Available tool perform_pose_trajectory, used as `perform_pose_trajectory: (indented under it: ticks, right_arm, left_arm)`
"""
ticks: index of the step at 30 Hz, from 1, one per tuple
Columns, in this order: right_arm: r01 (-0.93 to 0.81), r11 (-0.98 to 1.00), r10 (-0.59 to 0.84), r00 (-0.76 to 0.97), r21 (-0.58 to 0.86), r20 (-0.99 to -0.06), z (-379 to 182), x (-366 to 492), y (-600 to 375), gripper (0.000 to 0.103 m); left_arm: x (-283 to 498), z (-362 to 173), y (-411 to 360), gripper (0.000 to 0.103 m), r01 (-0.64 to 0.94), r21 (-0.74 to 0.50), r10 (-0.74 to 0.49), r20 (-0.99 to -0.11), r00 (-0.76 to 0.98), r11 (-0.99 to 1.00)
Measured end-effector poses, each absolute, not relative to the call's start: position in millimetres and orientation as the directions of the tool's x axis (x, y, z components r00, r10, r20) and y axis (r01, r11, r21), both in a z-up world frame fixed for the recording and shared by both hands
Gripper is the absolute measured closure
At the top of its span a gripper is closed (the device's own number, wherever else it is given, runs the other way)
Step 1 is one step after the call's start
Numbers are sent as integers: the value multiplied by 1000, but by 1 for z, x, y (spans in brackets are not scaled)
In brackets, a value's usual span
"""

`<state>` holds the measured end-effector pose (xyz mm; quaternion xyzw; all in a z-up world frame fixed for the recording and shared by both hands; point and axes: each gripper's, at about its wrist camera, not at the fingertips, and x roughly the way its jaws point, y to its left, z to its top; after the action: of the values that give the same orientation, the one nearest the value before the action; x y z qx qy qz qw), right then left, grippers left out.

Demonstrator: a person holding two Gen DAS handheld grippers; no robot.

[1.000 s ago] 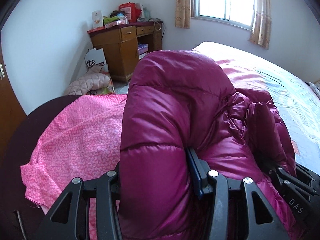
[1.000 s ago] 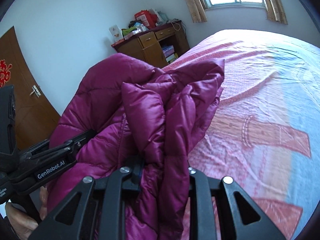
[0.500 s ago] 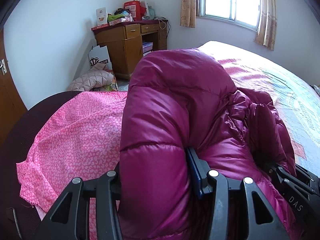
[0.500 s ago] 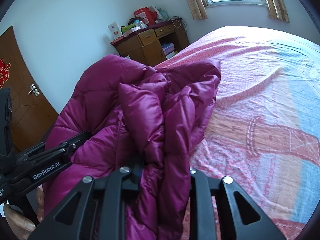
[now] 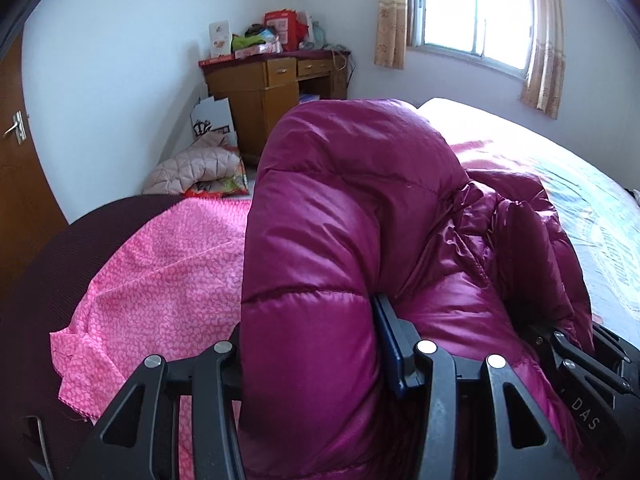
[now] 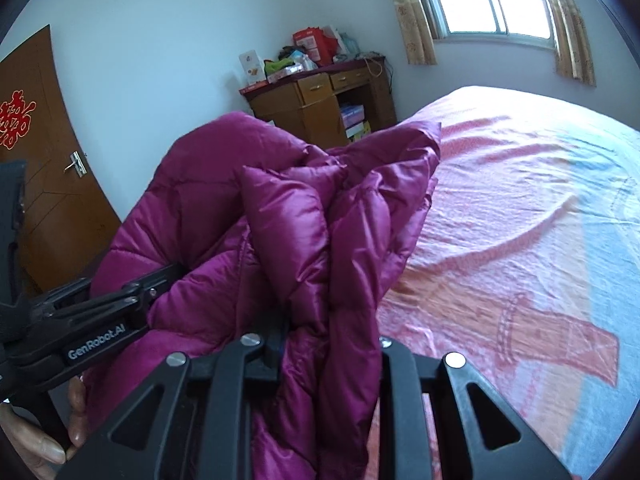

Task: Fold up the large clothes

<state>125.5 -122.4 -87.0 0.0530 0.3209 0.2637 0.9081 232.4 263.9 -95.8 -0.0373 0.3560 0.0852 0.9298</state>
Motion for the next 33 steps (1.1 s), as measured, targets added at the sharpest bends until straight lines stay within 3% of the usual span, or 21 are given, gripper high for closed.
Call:
perform_pose_trajectory:
  ticks: [6,11,15,16,17,18,21,24,29,33]
  right_arm:
    - [-400,846,533,600,353,-597,-115,157,-115,77]
    - [-325,840,539,587,434,-604,-121,163,-130,56]
    - [-278,871,480,659,404,-580,-98,142,-144,51]
    - [-267,892,437,711,364,-551,-83,131,-146,58]
    - [-273,902,419,736,333,-531,-73,124,-144,78]
    - [-283,912,403,750,295,-525,-63,119,-139,89]
    - [-303,931,366,767,205,-527,-36,119,-116,91]
    - [-327,903,430,727,280,-536,-33,138,-96,91]
    - [-279,917,399,655,285,-641,-71,172,-72,92]
    - [-223,925,377,619,306,-689,-102,190,-77,103]
  left_arm:
    - [245,-113,260,54,-198,39,171,-682,711,979]
    - [248,-121,254,51,-190,74,189,-673,715,979]
    - [248,-123,258,50,-191,58,180,-672,718,980]
    - [248,-123,259,50,-195,57,182,-671,719,979]
    - [247,-124,259,50,-196,57,183,-669,720,979]
    - [247,-124,258,50,-198,59,186,-667,721,978]
    - [247,-125,257,50,-198,67,192,-662,724,978]
    - [246,-125,257,50,-196,63,188,-664,724,979]
    - [246,-125,257,50,-190,55,178,-668,722,980]
    - [246,-124,257,49,-188,50,173,-667,725,981]
